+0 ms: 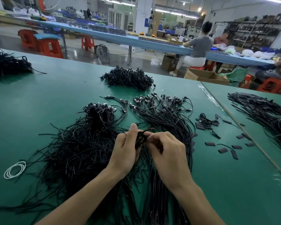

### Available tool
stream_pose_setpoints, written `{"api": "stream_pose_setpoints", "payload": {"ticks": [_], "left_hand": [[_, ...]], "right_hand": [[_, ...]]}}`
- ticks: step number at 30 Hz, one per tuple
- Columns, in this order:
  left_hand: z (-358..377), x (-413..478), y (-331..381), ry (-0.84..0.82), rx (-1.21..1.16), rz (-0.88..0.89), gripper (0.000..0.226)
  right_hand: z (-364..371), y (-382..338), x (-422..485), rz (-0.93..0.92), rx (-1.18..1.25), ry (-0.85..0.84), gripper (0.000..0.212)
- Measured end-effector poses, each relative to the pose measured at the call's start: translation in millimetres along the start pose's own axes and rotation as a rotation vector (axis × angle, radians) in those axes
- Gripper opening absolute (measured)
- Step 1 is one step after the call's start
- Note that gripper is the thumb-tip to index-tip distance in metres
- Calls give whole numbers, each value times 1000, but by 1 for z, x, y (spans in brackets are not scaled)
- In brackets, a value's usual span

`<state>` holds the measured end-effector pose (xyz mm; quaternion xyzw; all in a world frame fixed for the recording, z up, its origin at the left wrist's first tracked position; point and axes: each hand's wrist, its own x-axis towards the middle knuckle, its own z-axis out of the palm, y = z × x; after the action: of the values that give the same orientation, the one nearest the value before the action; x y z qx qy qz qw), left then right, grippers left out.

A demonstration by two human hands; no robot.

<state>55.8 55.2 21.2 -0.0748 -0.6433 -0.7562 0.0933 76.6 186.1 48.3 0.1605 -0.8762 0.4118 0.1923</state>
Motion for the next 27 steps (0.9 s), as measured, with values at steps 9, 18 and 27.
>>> {"api": "stream_pose_setpoints", "payload": {"ticks": [9, 18, 27], "left_hand": [[2, -4, 3, 3, 8, 212, 51], [0, 3, -4, 58, -8, -35, 57], [-15, 2, -11, -306, 25, -655, 46]], "right_hand": [[-3, 2, 6, 348, 397, -195, 9], [8, 1, -8, -212, -368, -105, 4], [-8, -7, 0, -620, -637, -310, 15]]}}
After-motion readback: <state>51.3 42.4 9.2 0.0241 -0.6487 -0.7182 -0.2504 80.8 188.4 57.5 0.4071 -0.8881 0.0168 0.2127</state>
